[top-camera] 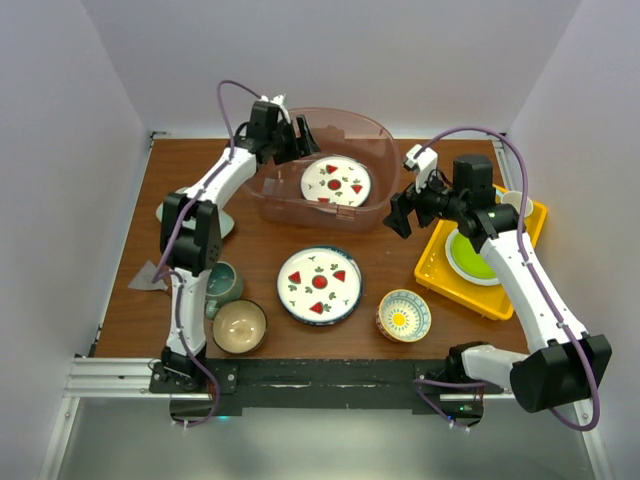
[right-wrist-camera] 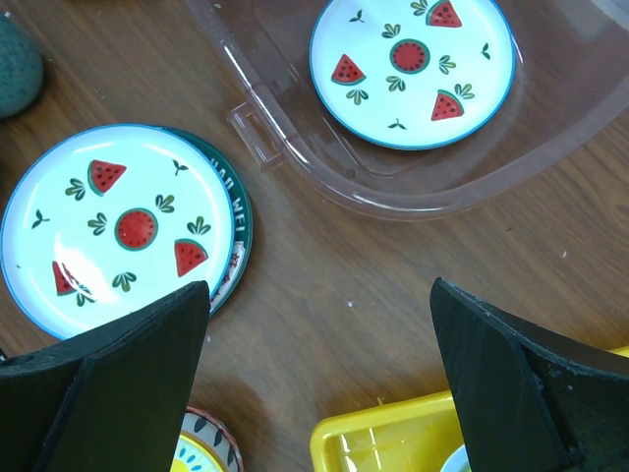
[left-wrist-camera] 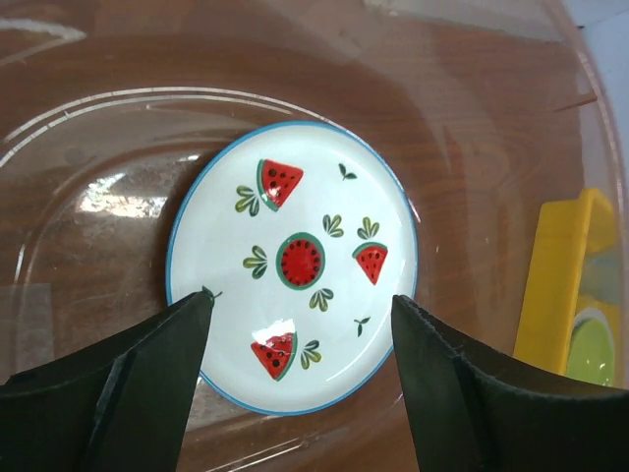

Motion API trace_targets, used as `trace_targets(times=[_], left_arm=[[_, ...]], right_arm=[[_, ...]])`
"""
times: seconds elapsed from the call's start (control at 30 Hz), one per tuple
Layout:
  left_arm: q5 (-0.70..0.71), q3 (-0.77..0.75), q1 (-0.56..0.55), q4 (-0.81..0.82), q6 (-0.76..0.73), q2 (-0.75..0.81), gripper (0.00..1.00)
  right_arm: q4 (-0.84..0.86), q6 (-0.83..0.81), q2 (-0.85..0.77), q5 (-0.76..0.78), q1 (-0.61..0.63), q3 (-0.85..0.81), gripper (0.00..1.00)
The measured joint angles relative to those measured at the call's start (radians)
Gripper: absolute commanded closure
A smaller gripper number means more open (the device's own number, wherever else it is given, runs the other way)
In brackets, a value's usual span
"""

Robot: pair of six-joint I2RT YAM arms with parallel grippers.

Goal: Place the mixed dishes into the plastic bin
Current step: Place the plate in the plastic bin.

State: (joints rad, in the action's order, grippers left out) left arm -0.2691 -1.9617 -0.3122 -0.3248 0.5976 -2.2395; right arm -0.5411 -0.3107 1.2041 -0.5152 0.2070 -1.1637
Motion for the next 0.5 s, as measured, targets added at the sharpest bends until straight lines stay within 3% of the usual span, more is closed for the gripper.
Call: trace_targets(times=[0.5], left_arm=[[0.053,0.119,0.004,0.013,-0.102,0.218,0.2]], right_arm=[[0.0,-0.044,0.0,-0.076,-0.006,0.007,0.02]])
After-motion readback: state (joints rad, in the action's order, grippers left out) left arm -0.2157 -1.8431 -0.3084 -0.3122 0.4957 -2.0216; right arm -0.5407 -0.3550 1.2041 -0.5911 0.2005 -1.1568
